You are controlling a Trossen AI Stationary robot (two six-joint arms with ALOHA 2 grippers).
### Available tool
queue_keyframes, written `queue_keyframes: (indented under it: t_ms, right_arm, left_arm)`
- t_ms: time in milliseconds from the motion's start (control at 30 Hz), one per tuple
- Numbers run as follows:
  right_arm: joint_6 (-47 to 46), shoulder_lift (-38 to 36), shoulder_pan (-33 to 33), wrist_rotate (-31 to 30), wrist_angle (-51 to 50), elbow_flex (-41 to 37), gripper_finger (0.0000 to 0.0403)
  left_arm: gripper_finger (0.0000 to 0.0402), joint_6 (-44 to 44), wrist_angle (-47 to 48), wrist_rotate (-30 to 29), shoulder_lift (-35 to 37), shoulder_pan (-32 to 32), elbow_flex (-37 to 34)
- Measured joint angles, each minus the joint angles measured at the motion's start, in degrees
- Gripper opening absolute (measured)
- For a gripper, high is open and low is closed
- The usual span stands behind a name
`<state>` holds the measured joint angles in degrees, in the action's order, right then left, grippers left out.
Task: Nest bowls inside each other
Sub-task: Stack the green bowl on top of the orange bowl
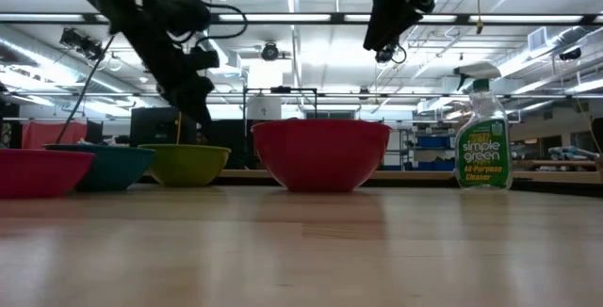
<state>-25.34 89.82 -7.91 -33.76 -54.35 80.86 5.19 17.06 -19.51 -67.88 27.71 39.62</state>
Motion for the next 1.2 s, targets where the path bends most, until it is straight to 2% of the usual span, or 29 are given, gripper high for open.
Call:
queue_keyframes:
  t_ms: [200, 400, 767, 900, 1133, 1200]
  right_arm:
    - [1.44, 0.00, 0.00, -0.74, 0.80, 0.00, 0.0198]
    - [3.11, 0.02, 0.00, -0.75, 2.35, 0.00, 0.0198]
    - [3.45, 0.04, 0.22, 0.20, 2.43, 0.00, 0.0198]
    - [3.45, 0.04, 0.22, 0.33, 2.45, 0.00, 0.0198]
    - [3.45, 0.07, 0.22, 0.33, 2.47, 0.00, 0.0198]
    - [3.45, 0.07, 0.22, 0.33, 2.47, 0.00, 0.0198]
  left_arm:
    - [0.0192, 5.42, 0.40, 0.73, -7.81, 3.85, 5.81]
    - [0.0192, 6.58, 3.64, 1.43, -14.54, 7.77, 8.89]
    - [0.0185, 7.98, 5.14, 1.12, -17.72, 10.72, 8.74]
    - [0.0143, 8.11, 7.36, 1.14, -17.72, 10.68, 8.72]
    - [0.0018, 8.36, 9.93, 0.94, -17.65, 10.59, 8.63]
    - [0.0013, 7.88, 9.23, 1.16, -17.61, 10.60, 8.81]
